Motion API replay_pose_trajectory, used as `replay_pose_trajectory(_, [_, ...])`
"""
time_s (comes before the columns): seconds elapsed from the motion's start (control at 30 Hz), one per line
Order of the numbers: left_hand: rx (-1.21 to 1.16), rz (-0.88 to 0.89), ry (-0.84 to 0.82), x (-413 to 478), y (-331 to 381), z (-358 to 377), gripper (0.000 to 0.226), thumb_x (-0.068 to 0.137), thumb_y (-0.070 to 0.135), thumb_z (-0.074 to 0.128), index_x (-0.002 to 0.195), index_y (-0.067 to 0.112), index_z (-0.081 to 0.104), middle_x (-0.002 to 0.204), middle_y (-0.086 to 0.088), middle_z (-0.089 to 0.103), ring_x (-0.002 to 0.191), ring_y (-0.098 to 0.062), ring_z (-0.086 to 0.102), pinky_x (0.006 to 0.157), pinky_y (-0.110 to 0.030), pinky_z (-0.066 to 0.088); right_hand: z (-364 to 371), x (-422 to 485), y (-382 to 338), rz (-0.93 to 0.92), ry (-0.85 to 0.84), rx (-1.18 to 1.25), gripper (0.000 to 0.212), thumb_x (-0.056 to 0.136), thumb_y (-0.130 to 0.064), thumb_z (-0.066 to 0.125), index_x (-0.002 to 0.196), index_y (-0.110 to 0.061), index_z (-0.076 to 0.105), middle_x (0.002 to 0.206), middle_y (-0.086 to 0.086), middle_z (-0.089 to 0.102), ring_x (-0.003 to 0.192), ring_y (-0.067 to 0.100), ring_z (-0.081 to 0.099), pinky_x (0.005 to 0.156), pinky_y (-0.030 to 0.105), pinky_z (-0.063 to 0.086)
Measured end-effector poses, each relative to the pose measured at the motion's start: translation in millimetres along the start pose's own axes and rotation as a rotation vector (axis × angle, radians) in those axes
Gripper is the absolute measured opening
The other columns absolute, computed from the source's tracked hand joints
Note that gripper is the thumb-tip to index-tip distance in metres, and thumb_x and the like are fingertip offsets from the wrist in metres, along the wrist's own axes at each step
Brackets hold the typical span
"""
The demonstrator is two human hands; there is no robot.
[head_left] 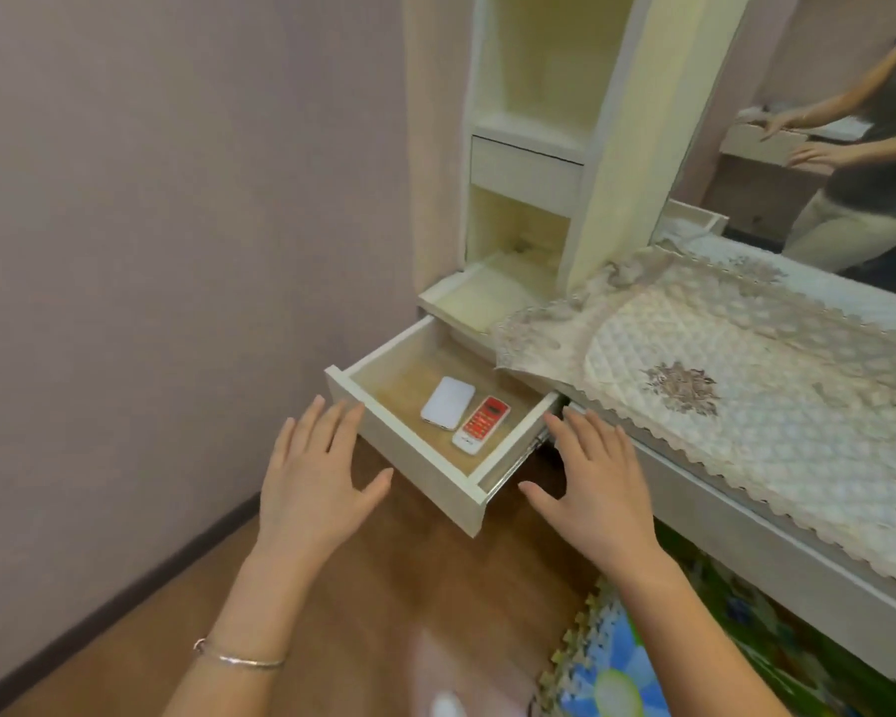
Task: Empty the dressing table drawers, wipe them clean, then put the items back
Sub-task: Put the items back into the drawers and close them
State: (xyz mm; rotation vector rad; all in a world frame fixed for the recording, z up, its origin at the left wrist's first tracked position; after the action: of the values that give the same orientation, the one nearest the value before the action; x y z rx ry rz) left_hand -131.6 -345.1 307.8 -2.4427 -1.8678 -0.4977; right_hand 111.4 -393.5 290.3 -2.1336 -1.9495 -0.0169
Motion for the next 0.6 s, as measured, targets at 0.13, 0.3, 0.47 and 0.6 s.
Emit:
replay_pose_trajectory(0.13, [0.035, 0.002, -0.064, 42, -44, 31, 0.074, 0.087, 0.058, 0.039, 0.146, 0.025, 0.011, 0.155, 0.003, 0.013, 0.142, -0.014, -0.001, 0.11, -0.031, -0.01, 36, 55, -29, 0.005, -0.042, 0.017, 0.074, 0.085, -0.058, 0.048, 0.146, -0.031, 0.016, 0.155, -0.003, 0.019, 0.144, 0.019, 0.008, 0.117, 0.039, 0.0])
replay_pose_trajectory(0.3, [0.04, 0.043, -0.161, 114, -84, 82, 0.074, 0.088, 0.058, 0.037, 0.147, 0.023, 0.008, 0.155, 0.003, 0.008, 0.142, -0.015, -0.004, 0.109, -0.031, -0.012, 97, 127, -56, -0.001, -0.091, 0.054, 0.072, 0.085, -0.055, 0.05, 0.145, -0.029, 0.021, 0.154, -0.002, 0.022, 0.144, 0.02, 0.011, 0.116, 0.036, -0.004])
replay_pose_trajectory(0.47, [0.03, 0.188, -0.292, 163, -104, 140, 0.071, 0.086, 0.054, 0.049, 0.144, 0.019, 0.026, 0.151, -0.004, 0.026, 0.141, -0.021, 0.013, 0.109, -0.034, -0.004, 150, 164, -66, 0.094, -0.226, 0.083, 0.073, 0.084, -0.059, 0.047, 0.145, -0.03, 0.021, 0.154, -0.002, 0.022, 0.144, 0.019, 0.011, 0.116, 0.037, -0.003])
replay_pose_trajectory(0.6, [0.036, 0.275, -0.477, 181, -114, 181, 0.069, 0.09, 0.053, 0.04, 0.146, 0.022, 0.014, 0.155, 0.0, 0.011, 0.143, -0.019, -0.002, 0.111, -0.033, -0.009, 169, 170, -69, 0.173, -0.237, 0.111, 0.078, 0.079, -0.062, 0.053, 0.144, -0.03, 0.025, 0.153, -0.001, 0.026, 0.144, 0.02, 0.015, 0.115, 0.036, -0.001])
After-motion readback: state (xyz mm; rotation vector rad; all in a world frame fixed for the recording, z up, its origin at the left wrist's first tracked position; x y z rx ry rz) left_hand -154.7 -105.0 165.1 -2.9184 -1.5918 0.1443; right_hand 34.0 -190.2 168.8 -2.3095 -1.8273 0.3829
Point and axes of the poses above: each hand's wrist, its own x-axis towards the middle knuckle, its own z-axis out of the palm, y = z × x, the point moved 7 cm from there along x, towards the middle knuckle
